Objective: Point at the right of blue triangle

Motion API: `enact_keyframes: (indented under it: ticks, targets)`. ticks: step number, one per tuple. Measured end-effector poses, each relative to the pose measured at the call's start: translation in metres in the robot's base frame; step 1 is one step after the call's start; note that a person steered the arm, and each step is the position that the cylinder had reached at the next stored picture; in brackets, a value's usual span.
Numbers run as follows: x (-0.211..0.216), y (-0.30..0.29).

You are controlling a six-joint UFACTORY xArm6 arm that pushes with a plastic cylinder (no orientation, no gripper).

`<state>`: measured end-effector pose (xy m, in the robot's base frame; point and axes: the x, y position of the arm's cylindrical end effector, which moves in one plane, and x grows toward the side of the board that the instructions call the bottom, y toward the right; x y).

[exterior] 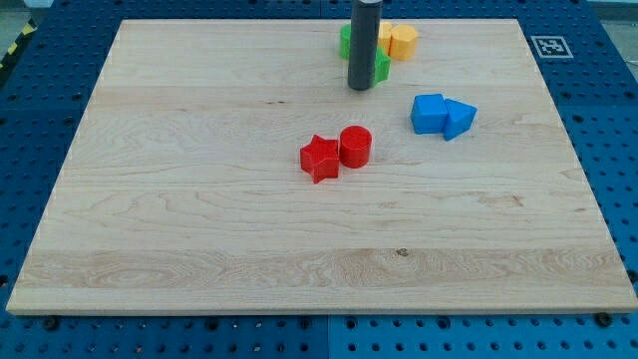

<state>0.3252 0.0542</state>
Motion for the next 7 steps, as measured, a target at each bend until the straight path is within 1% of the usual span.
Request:
enact_keyframes:
  ticks: [2,4,5,6,7]
  targets:
    - [-0.016,0.003]
    - [-0.012,0.003]
    - [0.007,0.019]
    - [0.011,0.053]
    - [0.011,0.104]
